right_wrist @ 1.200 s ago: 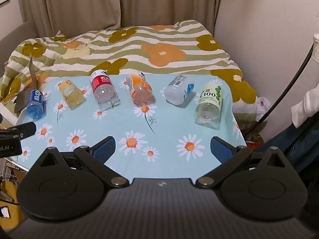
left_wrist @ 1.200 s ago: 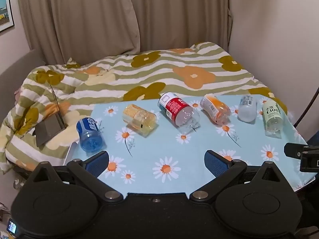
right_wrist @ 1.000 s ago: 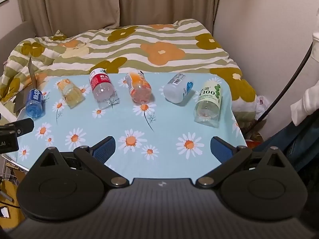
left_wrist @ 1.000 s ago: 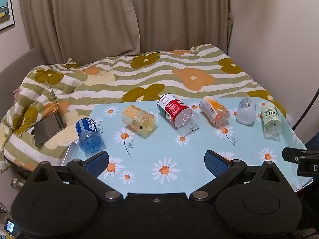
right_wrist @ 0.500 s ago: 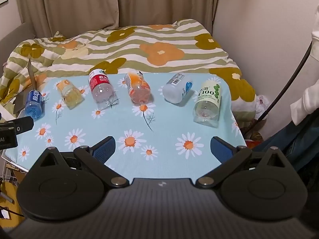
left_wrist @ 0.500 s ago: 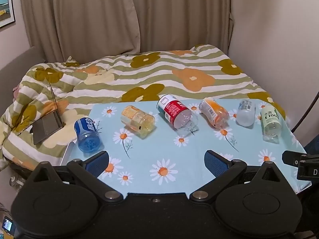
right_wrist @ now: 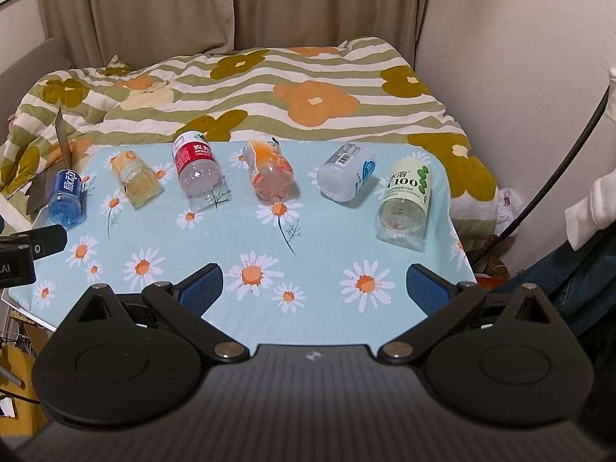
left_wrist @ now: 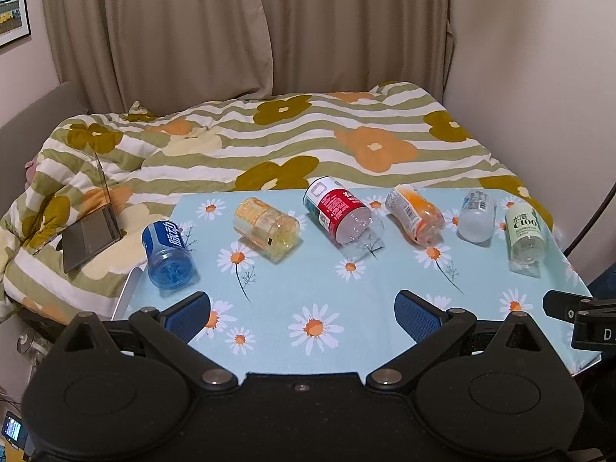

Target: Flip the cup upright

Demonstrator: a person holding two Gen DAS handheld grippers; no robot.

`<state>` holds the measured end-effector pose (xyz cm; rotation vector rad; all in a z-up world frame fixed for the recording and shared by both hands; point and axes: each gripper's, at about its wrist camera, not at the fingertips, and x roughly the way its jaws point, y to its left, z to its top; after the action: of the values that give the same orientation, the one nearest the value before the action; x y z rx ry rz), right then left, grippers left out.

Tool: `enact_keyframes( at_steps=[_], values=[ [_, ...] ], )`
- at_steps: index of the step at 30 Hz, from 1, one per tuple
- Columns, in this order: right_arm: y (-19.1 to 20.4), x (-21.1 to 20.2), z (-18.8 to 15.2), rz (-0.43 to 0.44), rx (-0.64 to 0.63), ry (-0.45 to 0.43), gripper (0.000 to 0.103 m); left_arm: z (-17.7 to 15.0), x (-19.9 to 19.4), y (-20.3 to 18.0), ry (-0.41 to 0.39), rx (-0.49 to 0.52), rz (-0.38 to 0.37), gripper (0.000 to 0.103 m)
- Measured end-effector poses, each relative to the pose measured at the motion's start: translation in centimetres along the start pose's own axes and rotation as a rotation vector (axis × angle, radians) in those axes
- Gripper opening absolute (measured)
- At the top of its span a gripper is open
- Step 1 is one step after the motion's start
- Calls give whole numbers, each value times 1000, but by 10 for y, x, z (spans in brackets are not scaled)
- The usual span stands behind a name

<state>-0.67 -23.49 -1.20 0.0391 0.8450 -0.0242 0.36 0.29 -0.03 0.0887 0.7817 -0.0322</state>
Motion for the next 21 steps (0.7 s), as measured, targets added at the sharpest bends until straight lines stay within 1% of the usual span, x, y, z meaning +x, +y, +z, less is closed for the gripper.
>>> enact_keyframes(
  at_steps=[21],
  values=[
    [2,2,0,1,0,2,103,3,2,-1,0,3,-12,103]
  ],
)
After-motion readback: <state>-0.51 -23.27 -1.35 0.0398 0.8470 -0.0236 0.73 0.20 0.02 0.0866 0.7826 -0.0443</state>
